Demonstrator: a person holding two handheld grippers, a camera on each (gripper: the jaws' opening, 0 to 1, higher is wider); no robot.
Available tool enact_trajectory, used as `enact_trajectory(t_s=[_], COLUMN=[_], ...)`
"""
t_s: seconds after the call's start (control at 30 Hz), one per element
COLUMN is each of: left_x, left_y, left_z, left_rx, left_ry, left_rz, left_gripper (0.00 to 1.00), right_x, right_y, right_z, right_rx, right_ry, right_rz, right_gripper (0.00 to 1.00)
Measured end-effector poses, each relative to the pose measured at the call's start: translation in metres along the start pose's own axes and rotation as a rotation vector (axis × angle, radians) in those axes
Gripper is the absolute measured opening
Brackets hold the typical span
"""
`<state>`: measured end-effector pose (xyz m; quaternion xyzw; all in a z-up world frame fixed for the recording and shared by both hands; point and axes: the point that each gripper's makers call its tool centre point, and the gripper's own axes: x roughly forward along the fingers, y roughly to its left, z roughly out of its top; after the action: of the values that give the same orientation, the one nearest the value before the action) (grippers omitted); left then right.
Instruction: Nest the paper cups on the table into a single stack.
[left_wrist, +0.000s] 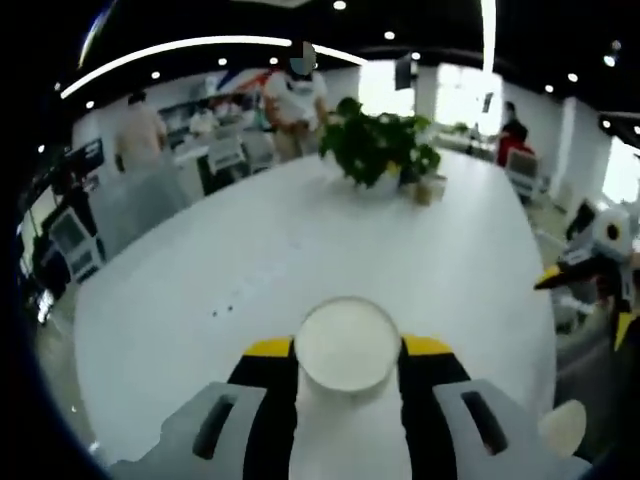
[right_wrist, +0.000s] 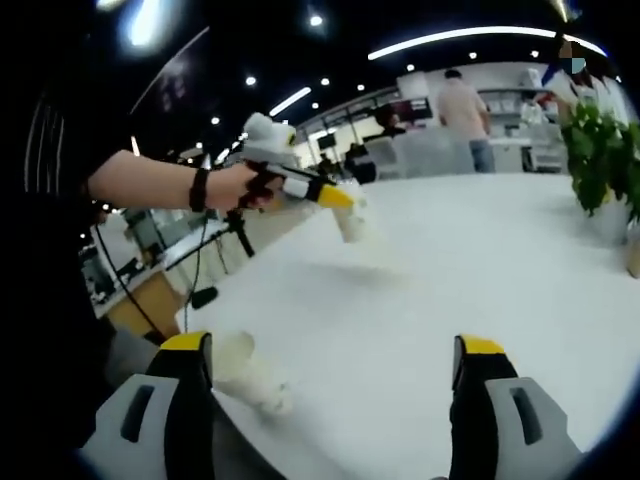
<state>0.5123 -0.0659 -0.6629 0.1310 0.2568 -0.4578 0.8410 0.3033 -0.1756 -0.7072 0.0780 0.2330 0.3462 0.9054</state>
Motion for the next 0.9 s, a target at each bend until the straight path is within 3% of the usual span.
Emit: enact_trajectory(t_s=[0.13, 0.2, 0.33, 0.43, 0.6, 0.9], left_x=[-0.029, -0.042, -0.067, -0.085, -0.104, -0.134], left_y=[-0.009, -0.017, -0.032, -0.046, -0.062, -0.098], left_z=[0.011, 0.023, 0.032, 0.040, 0.044, 0.056], left_rx=[-0.007, -0.055, -0.039, -0.072, -0.098, -0.055], left_ry=[-0.022, -0.070, -0.080, -0.112, -0.110, -0.129], left_rz=[0.011, 0.007, 0.010, -0.020, -0.032, -0.037], left_gripper=[0.38, 0.38, 0.38, 0.38, 0.38, 0.38], right_x=[-0.001, -0.001, 0.002, 0.004, 0.006, 0.006], right_y=[0.014, 0.018, 0.027, 0.033, 0.041, 0.048], right_z=[0.000, 0.000, 0.000, 0.002, 0.005, 0.005], right_rx=[-0.011, -0.014, -0.011, -0.009, -0.025, -0.036], right_ry=[0.001, 0.003, 0.002, 0.001, 0.003, 0.013], right_rz=[0.026, 0.035, 0.059, 0.079, 0.110, 0.149], right_gripper=[0.97, 0.97, 0.97, 0.97, 0.97, 0.96])
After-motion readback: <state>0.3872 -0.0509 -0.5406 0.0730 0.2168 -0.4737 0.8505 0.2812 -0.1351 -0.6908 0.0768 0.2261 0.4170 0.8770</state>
